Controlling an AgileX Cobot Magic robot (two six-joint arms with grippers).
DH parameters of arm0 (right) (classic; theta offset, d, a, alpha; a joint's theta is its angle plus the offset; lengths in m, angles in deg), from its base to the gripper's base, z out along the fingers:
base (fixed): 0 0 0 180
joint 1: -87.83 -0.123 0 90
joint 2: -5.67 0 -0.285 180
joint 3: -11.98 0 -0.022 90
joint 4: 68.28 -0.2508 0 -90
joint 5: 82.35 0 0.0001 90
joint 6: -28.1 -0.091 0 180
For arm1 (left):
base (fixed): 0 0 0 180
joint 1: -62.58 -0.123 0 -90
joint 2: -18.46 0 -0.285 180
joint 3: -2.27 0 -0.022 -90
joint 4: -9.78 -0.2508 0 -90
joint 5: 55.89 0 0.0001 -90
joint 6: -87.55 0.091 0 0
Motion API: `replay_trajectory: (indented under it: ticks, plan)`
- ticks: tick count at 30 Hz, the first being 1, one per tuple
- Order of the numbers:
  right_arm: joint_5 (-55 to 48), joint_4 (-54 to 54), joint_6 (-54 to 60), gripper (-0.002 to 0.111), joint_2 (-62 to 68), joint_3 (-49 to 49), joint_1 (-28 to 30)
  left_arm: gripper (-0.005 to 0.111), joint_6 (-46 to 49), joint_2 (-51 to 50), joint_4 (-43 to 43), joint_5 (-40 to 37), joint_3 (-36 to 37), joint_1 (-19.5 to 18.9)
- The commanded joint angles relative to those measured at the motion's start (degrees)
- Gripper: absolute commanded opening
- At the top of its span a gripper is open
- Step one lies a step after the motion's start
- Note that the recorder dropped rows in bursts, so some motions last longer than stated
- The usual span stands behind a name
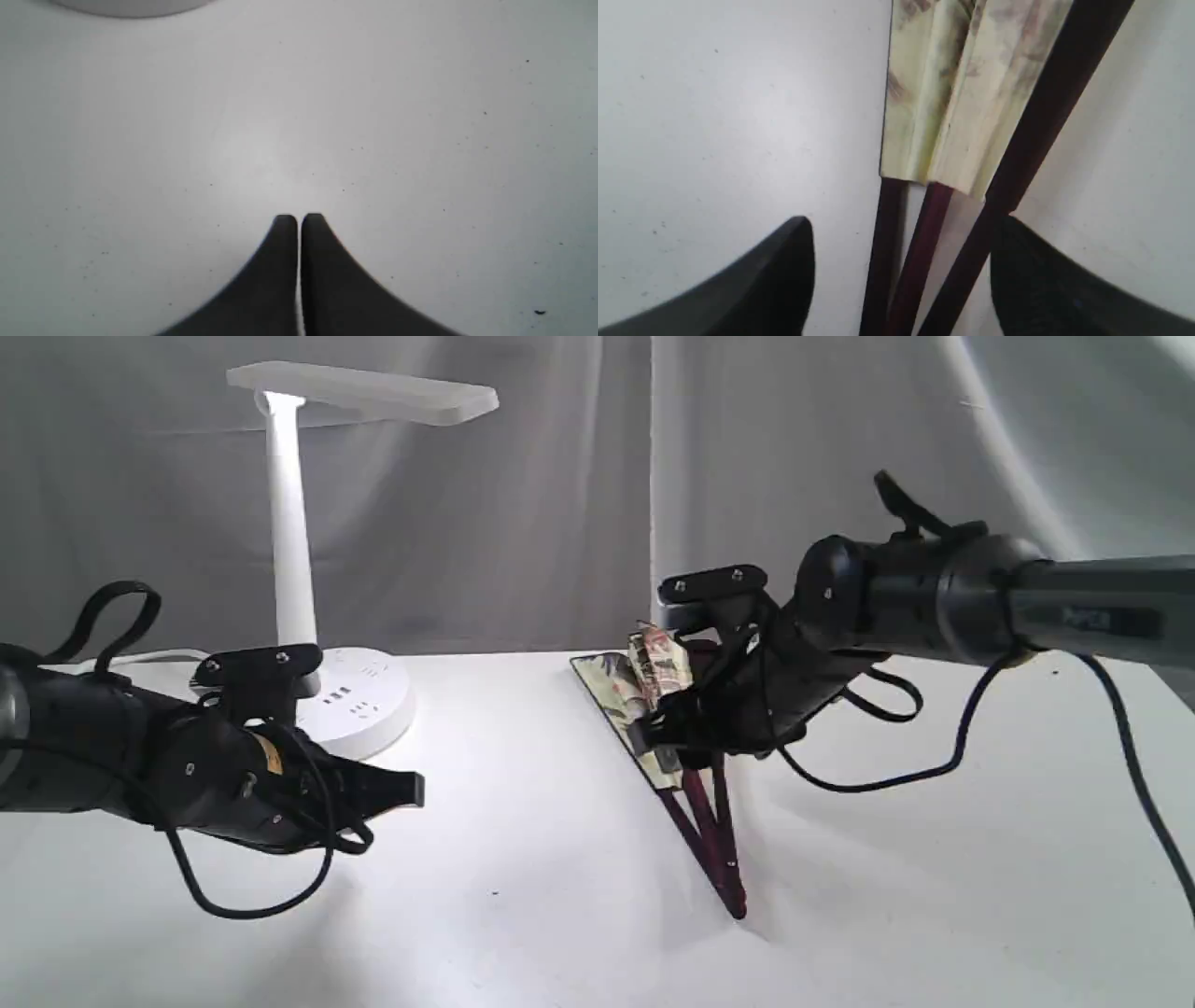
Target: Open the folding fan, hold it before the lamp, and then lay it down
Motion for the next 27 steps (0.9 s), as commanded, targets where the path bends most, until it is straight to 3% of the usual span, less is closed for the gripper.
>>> replay_trajectory:
  ticks: [1,6,10,18,27]
  plan:
    - [0.7,-0.3,-1.5,0.056,-2.9,-0.1,0.6,0.0,0.5,0.7,0.1,0.6,0.3,0.2]
    - [2.2,-1.4,-9.2,0.056,-2.9,-0.1,4.1,0.0,0.5,0.7,0.1,0.3,0.3,0.2]
    - [1.3,-8.2,-8.8,0.056,-0.5,-0.1,8.1,0.0,0.5,0.7,0.1,0.1,0.3,0.2]
    - [-2.4,-42.1,14.0,0.056,6.2,-0.1,11.0,0.0,0.5,0.7,0.1,0.1,0.3,0.2]
    - [-1.2,-46.3,15.4,0.056,9.0,-0.1,11.2,0.0,0.5,0.7,0.1,0.1,0.3,0.2]
